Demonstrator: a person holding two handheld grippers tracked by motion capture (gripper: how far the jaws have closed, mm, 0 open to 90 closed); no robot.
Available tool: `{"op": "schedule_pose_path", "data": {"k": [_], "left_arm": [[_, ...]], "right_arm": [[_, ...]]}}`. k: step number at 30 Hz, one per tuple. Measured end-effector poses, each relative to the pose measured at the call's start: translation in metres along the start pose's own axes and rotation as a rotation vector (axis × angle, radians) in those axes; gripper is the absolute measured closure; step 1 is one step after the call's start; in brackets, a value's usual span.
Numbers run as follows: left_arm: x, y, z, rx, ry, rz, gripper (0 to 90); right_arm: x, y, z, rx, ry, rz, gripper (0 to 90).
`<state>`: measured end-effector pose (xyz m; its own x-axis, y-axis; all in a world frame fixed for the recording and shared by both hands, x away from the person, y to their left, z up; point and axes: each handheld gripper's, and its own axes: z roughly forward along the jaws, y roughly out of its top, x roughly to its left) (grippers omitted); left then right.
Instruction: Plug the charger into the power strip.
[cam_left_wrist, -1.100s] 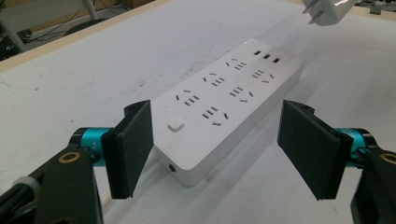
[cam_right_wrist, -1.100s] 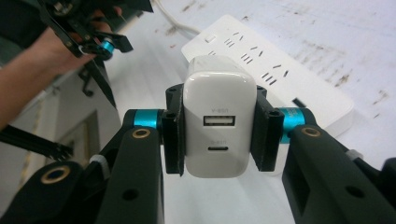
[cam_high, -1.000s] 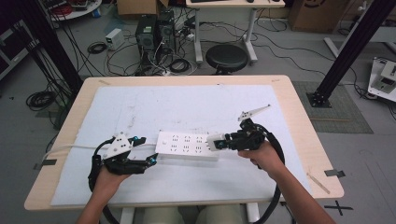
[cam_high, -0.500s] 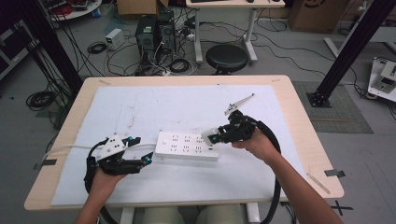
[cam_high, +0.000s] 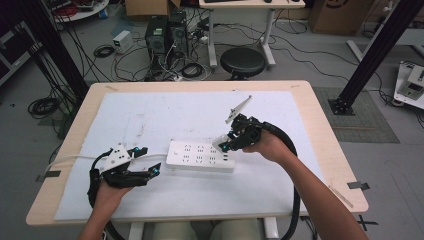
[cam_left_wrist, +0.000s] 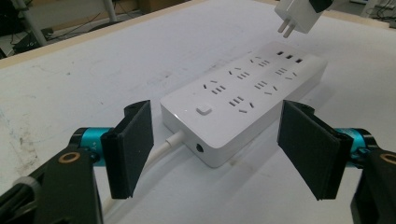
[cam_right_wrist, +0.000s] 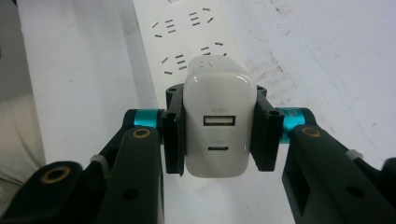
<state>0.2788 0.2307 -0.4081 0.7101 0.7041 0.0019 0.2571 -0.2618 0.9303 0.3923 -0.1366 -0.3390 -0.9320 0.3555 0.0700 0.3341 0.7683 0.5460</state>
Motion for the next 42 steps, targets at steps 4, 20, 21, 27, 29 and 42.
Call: {"op": "schedule_pose_path", "data": {"k": [4,20,21,27,29,42], "left_arm": [[0.001,-0.001,-0.001,-0.002,0.0,-0.005,27.0],[0.003,-0.004,-0.005,-0.012,0.005,-0.016,27.0],[0.003,-0.005,-0.005,-0.013,0.006,-0.016,27.0],[0.004,-0.007,-0.006,-0.011,0.006,-0.02,27.0],[0.004,-0.007,-0.007,-0.012,0.006,-0.02,27.0],[0.006,-0.009,-0.007,-0.014,0.007,-0.025,27.0]], "right_arm": [[0.001,0.008,0.004,0.039,-0.009,-0.038,63.8],[-0.001,0.032,0.016,0.16,-0.049,-0.128,63.7],[-0.002,0.033,0.017,0.168,-0.055,-0.135,63.7],[-0.001,0.038,0.026,0.245,-0.067,-0.174,63.7],[-0.001,0.038,0.027,0.257,-0.071,-0.18,63.7],[0.003,0.043,0.041,0.333,-0.065,-0.268,63.7]]}}
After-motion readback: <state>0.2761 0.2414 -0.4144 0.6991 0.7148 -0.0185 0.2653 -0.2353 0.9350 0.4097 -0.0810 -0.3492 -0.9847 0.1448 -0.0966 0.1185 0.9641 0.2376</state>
